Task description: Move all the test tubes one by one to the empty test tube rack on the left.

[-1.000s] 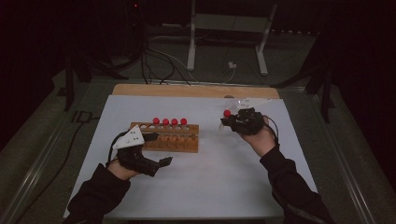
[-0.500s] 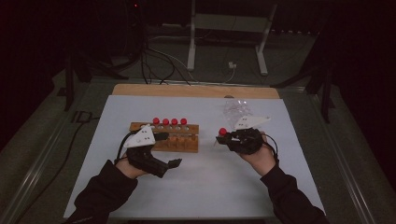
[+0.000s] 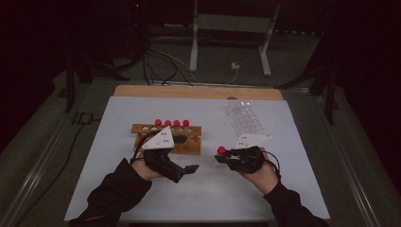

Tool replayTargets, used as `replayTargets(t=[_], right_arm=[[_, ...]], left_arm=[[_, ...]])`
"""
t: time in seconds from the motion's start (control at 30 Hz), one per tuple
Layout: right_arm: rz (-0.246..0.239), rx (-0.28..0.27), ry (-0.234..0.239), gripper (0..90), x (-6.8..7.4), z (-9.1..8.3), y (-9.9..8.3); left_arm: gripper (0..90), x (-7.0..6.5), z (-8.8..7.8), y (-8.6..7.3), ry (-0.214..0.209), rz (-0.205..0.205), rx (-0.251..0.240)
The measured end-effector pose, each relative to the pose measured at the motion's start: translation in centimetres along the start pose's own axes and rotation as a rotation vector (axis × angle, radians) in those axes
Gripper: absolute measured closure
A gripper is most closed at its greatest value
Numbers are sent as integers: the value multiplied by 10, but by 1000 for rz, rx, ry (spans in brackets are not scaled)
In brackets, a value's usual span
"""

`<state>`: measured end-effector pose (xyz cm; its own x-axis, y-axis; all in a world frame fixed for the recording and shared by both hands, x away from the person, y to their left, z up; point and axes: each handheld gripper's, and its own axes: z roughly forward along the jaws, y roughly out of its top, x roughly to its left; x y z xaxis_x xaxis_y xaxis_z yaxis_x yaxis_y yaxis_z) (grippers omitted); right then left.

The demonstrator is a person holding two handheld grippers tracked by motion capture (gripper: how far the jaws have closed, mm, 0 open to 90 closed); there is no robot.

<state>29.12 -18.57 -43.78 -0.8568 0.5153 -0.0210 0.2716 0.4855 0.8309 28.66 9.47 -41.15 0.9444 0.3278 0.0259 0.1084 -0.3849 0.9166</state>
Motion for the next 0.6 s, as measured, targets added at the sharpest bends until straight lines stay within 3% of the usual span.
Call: replayTargets(t=[0.23,0.6], right_arm=[[-12,1,23,753,7,3,-1],[-22,5,33,753,12,4,-1]], left_arm=[[59,-6,16,11,-24,25,-3],[351,-7,41,16,-18,41,11]])
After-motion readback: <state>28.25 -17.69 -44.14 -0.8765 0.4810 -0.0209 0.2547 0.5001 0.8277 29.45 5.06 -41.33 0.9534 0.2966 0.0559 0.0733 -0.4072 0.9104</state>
